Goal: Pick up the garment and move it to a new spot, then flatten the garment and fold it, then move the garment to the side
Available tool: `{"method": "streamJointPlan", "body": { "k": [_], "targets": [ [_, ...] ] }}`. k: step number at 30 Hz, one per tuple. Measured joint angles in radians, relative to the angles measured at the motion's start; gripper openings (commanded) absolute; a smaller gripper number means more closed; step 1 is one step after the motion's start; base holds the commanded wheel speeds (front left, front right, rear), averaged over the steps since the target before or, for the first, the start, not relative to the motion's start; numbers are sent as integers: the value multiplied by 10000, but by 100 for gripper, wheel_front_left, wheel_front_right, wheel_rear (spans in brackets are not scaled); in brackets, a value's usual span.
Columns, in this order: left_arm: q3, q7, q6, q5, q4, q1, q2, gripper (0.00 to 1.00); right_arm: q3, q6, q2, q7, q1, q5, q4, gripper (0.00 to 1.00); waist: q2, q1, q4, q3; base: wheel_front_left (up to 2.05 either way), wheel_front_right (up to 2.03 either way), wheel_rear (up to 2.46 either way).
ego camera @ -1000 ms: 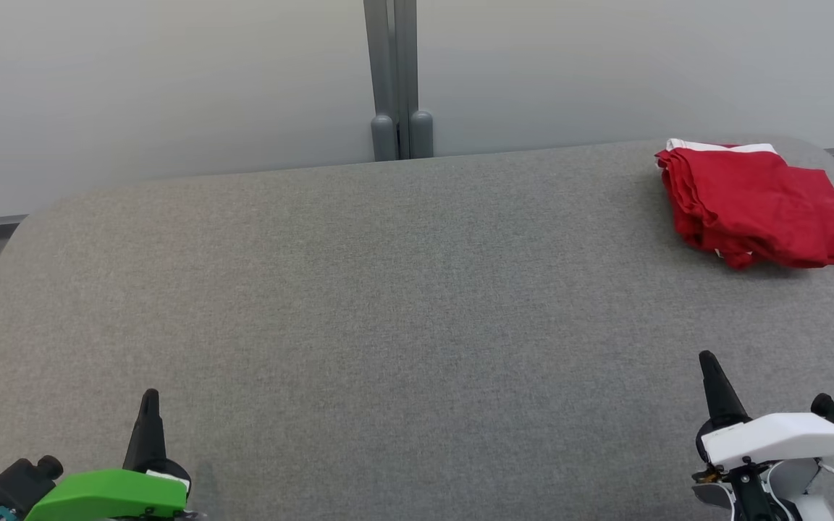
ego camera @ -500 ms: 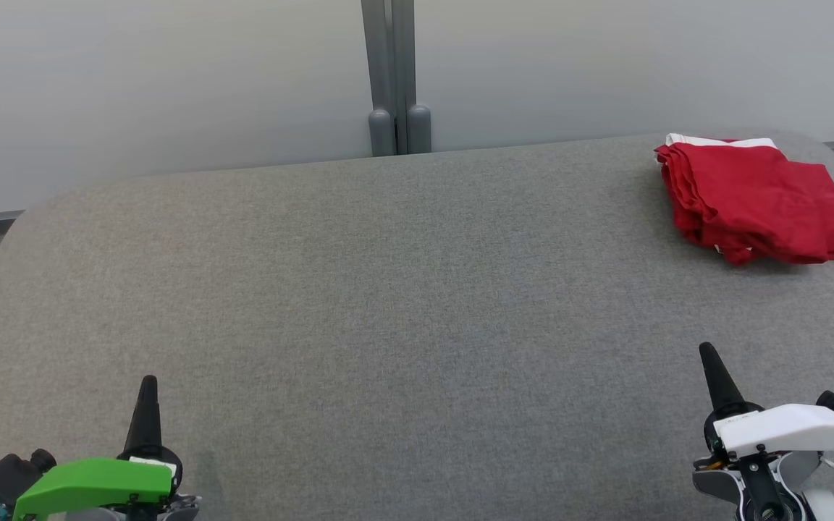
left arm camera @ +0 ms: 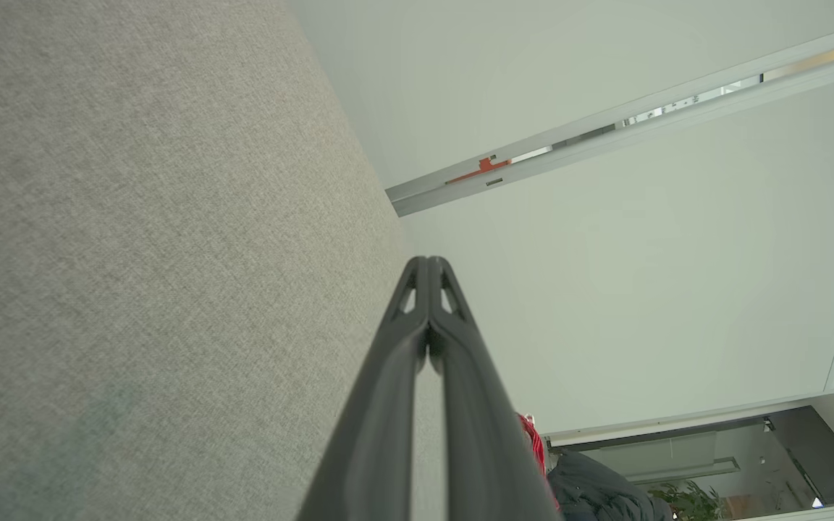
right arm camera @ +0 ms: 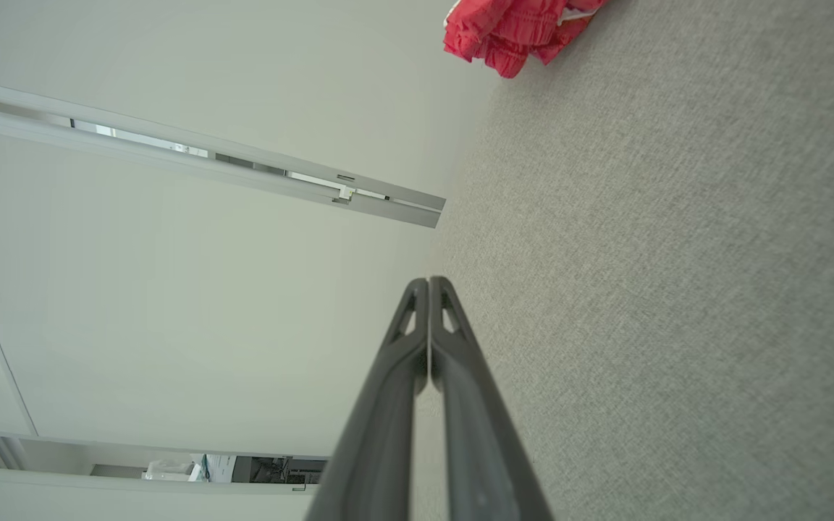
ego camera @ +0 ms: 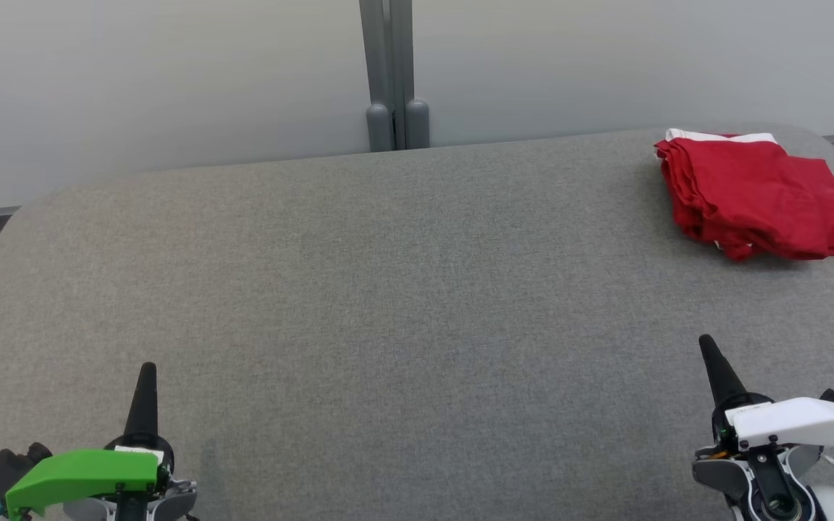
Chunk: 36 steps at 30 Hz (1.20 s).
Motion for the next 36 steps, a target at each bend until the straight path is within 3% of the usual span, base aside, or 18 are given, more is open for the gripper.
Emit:
{"method": "streamJointPlan", "body": {
  "k": [36],
  "targets": [
    [153, 708, -27, -2748, -203, -367, -42, 0, -324, 0, 121, 708, -303, 2690, -130, 0, 0, 0, -74, 244, 0, 0, 0]
  ]
}}
